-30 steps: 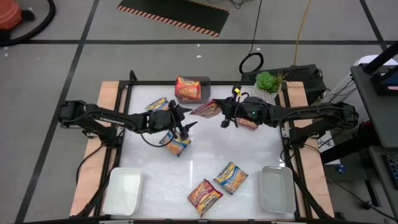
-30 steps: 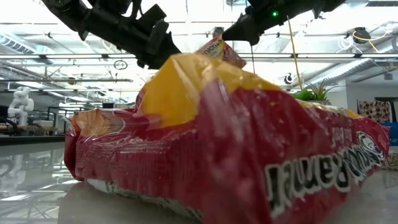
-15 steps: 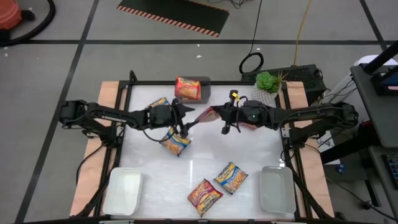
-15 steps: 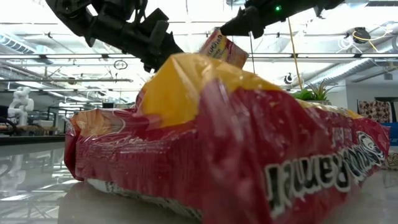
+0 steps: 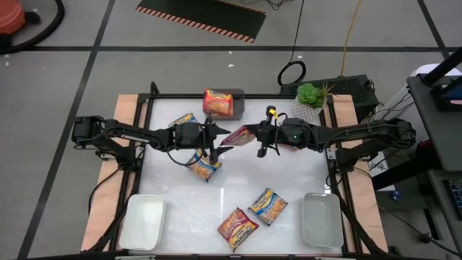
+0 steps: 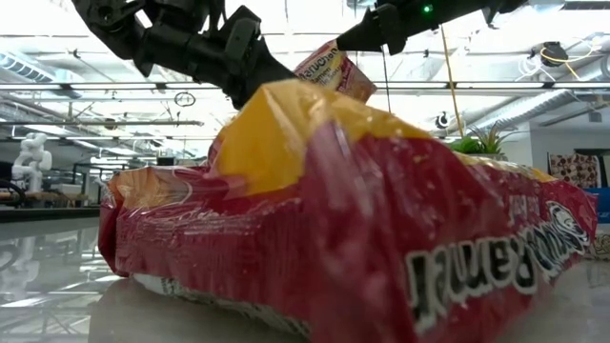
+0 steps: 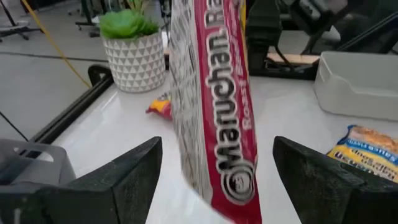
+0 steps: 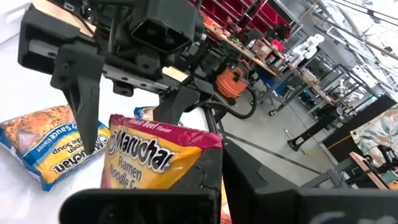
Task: Sort Maruchan noodles
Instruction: Put the top right red noodle pack into the white bin
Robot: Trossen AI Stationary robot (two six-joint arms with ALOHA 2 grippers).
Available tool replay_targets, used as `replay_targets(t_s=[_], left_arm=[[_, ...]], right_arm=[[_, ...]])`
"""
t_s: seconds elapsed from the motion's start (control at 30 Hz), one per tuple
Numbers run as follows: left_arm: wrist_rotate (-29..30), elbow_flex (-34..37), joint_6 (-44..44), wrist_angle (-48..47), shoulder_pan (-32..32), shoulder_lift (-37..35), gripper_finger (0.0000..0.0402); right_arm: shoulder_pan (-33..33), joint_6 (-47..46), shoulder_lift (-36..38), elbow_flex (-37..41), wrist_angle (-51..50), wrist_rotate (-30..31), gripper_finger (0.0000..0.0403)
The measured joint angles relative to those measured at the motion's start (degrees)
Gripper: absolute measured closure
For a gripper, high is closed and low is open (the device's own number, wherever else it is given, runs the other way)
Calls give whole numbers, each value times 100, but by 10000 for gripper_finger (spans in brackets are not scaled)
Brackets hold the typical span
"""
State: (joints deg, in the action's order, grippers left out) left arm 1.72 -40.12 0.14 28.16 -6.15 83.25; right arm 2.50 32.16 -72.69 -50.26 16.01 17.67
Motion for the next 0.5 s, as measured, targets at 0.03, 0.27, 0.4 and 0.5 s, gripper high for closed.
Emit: replay_targets(t_s=[0.03,0.27,0.4,0.5], left_arm=[[0,0,-1,-22,0,4,98],[0,0,-118,-131,-141,4,177],[0,0,-250,-190,-244,2,226],[0,0,-383,-185,-302,2,262]], right_arm=[[0,0,0,0,0,0,403],[0,7,0,0,61,2,403],[0,4,0,0,44,7,403],[0,4,0,0,44,12,403]])
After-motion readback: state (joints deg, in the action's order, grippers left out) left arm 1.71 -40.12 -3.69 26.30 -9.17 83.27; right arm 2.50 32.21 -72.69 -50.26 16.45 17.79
